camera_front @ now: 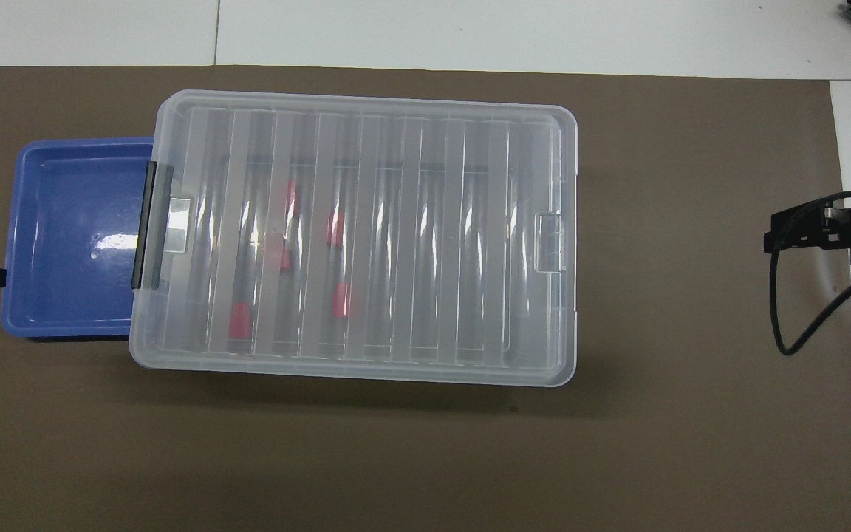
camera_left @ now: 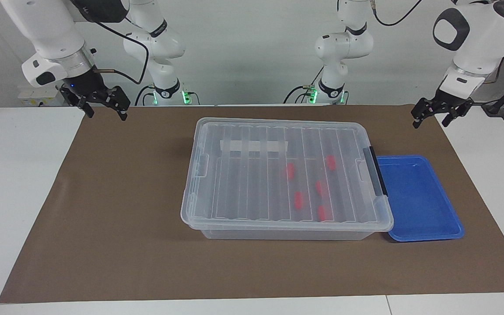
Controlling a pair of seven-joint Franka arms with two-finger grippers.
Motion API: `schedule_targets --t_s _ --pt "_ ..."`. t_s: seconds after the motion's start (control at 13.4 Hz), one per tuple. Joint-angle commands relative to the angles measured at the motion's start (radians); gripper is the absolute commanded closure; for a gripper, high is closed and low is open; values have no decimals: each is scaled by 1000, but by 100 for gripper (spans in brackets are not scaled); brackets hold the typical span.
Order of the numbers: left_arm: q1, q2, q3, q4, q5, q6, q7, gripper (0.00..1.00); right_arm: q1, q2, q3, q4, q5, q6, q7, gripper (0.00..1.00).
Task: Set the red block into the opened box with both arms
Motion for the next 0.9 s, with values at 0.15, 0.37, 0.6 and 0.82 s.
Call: schedule_targets --t_s 0.15,0.37,0.6,0.82 --pt "6 -18 -3 -15 10 11 1 0 -13 -24 8 -26 12 2 -20 0" --pt "6 -18 -3 -15 10 11 1 0 -15 -24 8 -26 12 2 -20 0" --pt "6 -19 -3 -15 10 11 1 0 -15 -24 8 -28 12 -5 -20 0" --pt "6 -18 -3 -15 10 11 1 0 -13 -24 8 -28 12 4 -21 0"
